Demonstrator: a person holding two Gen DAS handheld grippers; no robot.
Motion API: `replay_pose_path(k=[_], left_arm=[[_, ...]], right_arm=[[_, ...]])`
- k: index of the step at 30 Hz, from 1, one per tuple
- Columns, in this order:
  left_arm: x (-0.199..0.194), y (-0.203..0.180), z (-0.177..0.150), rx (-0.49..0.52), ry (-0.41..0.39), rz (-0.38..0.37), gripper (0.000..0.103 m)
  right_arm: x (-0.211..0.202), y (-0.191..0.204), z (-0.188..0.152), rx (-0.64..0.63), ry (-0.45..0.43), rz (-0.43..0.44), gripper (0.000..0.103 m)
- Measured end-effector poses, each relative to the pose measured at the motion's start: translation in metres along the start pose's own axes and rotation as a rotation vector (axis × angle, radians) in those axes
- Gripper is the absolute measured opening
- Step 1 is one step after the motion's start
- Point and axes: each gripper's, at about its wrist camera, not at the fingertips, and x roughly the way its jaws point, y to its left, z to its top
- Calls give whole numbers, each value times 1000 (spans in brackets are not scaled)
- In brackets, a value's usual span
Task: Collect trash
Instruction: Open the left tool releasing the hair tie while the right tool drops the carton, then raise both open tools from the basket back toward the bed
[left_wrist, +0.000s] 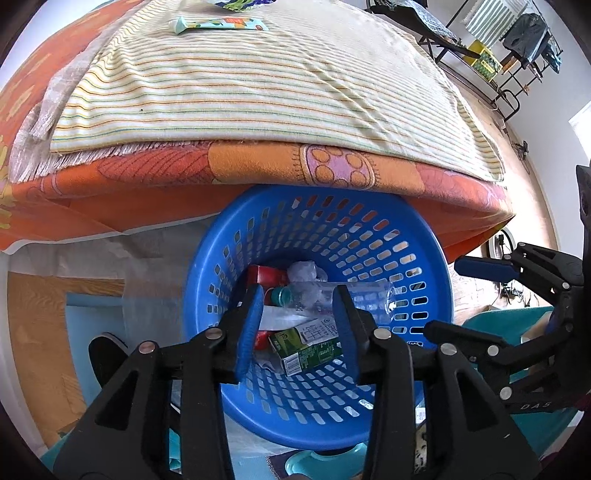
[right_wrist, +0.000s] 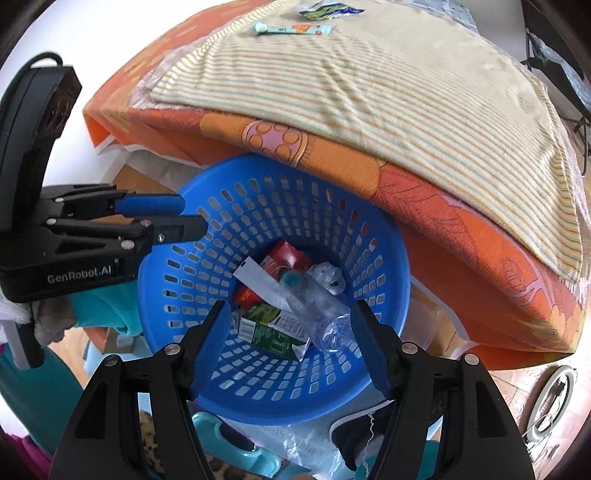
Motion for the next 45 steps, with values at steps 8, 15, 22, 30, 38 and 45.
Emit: replay_pose_path(k=[8, 15, 22, 30, 38, 45], left_arm=[[-11, -2, 10, -2, -31, -8, 39], [-21, -3, 26, 9, -59, -10, 39], [-40, 0, 56, 4, -115, -25, 39], [-60, 9, 98, 16, -180, -7, 39], [-62, 36, 148, -25, -212, -29, 39], [-46, 70, 198, -96, -217, -81, 39]], right_arm=[[-16, -4, 10, 26, -56, -8, 67], [-35, -9, 22, 36, -123, -17, 67], [-51, -19, 36, 45, -198, -24, 67], [-71, -37, 64, 73, -303, -41, 67], [-84, -56, 100, 120, -371, -3, 67], [-86, -77, 139, 208, -387, 31, 67]])
